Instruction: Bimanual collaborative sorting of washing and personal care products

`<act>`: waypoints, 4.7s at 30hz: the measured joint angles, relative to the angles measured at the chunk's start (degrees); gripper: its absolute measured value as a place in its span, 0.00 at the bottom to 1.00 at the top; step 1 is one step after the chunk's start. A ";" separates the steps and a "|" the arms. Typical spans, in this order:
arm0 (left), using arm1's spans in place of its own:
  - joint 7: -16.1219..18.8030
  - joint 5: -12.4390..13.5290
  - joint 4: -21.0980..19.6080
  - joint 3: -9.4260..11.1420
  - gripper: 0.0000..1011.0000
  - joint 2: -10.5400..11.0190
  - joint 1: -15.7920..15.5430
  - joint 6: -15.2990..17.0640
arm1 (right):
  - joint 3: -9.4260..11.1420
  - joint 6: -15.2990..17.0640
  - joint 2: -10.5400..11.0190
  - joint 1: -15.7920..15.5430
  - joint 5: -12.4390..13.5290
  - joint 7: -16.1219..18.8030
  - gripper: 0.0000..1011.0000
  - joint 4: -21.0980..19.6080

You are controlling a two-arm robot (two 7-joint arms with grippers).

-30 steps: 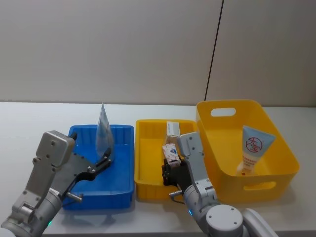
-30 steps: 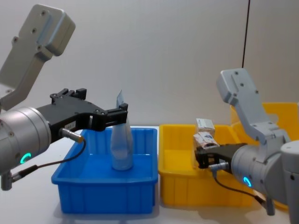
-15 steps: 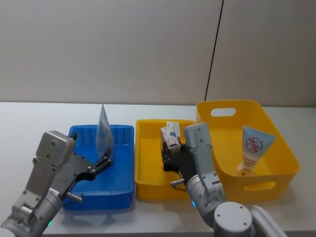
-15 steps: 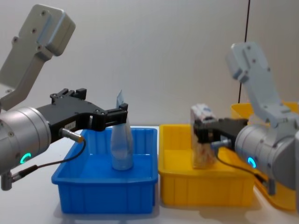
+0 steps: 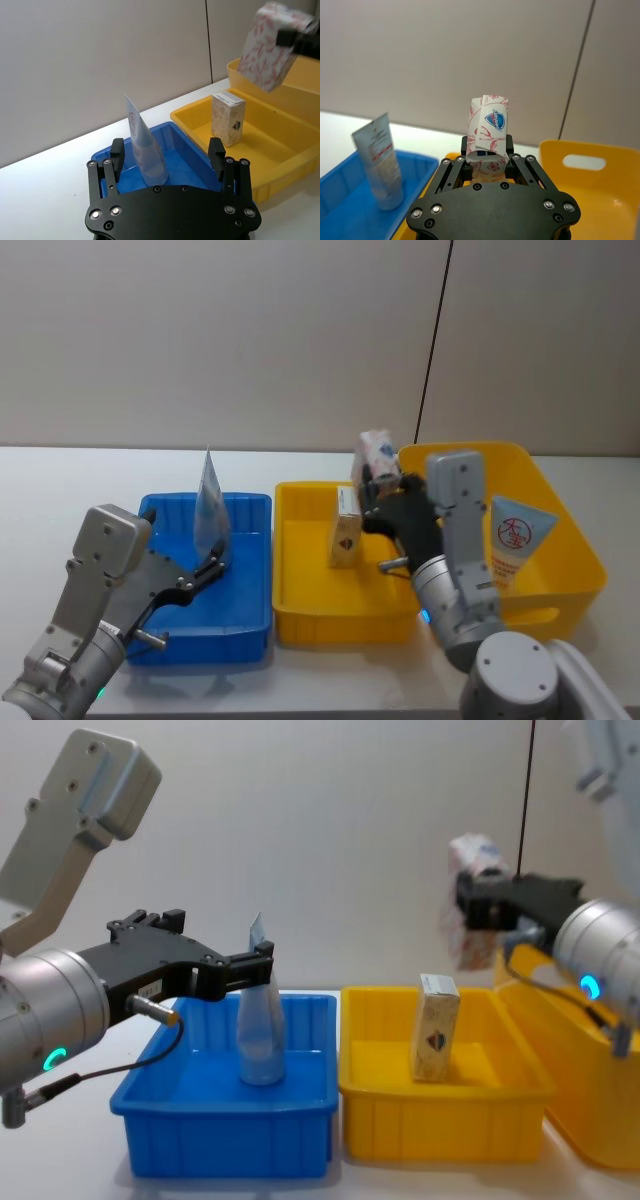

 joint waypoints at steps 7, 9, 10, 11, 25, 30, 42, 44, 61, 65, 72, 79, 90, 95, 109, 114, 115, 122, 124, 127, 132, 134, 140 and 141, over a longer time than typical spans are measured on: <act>0.00 0.00 0.00 0.00 0.99 0.00 0.00 0.00 | 2.74 -2.48 0.76 -1.04 -0.40 -1.96 0.31 -3.02; 0.00 0.00 0.00 0.00 0.99 0.00 0.00 0.00 | 3.43 -2.81 0.88 -1.26 -0.54 -2.46 0.31 -3.68; 0.00 0.00 0.00 0.00 0.99 0.00 0.00 0.00 | 3.74 -2.96 0.96 -1.38 -0.64 -2.71 0.31 -3.95; 0.00 0.00 0.00 0.00 0.99 0.00 0.00 0.00 | 4.38 -3.27 1.09 -1.63 -0.87 -3.30 0.31 -4.46; 0.00 0.00 0.00 0.00 0.99 0.00 0.00 0.00 | 10.96 -3.12 3.15 -4.15 -1.99 -7.13 0.31 -8.43; 0.00 0.00 0.00 0.00 0.99 0.00 0.00 0.00 | 12.38 -2.04 4.21 -5.02 -1.54 -6.44 0.31 -9.43; 0.00 0.00 0.00 0.00 0.99 0.00 0.00 0.00 | 13.69 0.09 6.02 -6.14 0.05 -2.67 0.31 -10.55; 0.00 0.00 0.00 0.00 0.99 0.00 0.00 0.00 | 13.95 0.36 6.07 -6.27 0.05 -2.61 0.31 -10.56; 0.00 0.00 0.00 0.00 0.99 0.00 0.00 0.00 | 15.56 1.03 4.92 -6.80 -2.31 -5.56 0.31 -9.18; 0.00 0.00 0.00 0.00 0.99 0.00 0.00 0.00 | 15.73 0.59 4.89 -6.83 -2.57 -5.44 0.31 -8.73; 0.00 0.00 0.00 0.00 0.99 0.00 0.00 0.00 | 16.09 0.50 4.22 -6.81 -3.61 -6.40 0.31 -7.81; 0.00 0.00 0.00 0.00 0.99 0.00 0.00 0.00 | 16.53 1.19 3.36 -6.77 -4.91 -8.13 0.31 -6.91; 0.00 0.00 0.01 0.00 0.99 0.01 0.00 0.00 | 17.17 3.27 2.18 -6.95 -6.18 -9.70 0.31 -5.83; 0.00 0.00 0.00 0.00 0.99 0.00 0.00 0.00 | 17.27 3.69 1.90 -7.02 -6.25 -9.46 0.31 -5.63; 0.00 0.00 0.00 0.00 0.99 0.00 0.01 0.00 | 17.17 3.67 1.20 -6.90 -6.00 -7.41 0.31 -5.29; 0.00 0.00 0.00 0.00 0.99 0.00 0.00 0.00 | 17.14 3.67 1.00 -6.80 -5.88 -7.02 0.31 -5.21; 0.00 0.00 0.00 0.00 0.99 0.00 0.00 0.00 | 17.14 3.67 0.98 -6.79 -5.87 -6.98 0.31 -5.21; 0.00 0.00 0.00 0.00 0.99 0.00 0.00 0.00 | 17.11 3.67 0.82 -6.73 -5.79 -6.63 0.42 -5.17; 0.00 0.00 0.00 0.00 0.99 0.00 0.00 0.00 | 17.10 3.68 0.78 -6.72 -5.77 -6.57 0.50 -5.16; 0.00 0.00 0.00 0.00 0.99 0.00 0.00 0.00 | 17.11 3.68 0.75 -6.70 -5.75 -6.47 0.60 -5.14; 0.00 0.00 0.00 0.00 0.99 0.00 0.00 0.00 | 17.11 3.70 0.70 -6.67 -5.72 -6.38 0.78 -5.12; 0.00 0.00 0.00 0.00 0.99 0.00 0.00 0.00 | 17.11 3.71 0.69 -6.66 -5.70 -6.36 0.82 -5.12; 0.00 0.00 0.00 0.00 0.99 0.00 0.00 0.00 | 17.14 3.71 0.63 -6.65 -5.68 -6.27 0.98 -5.12; 0.00 0.00 0.00 0.00 0.99 0.00 0.00 0.00 | 17.15 3.68 0.62 -6.66 -5.67 -6.24 0.99 -5.13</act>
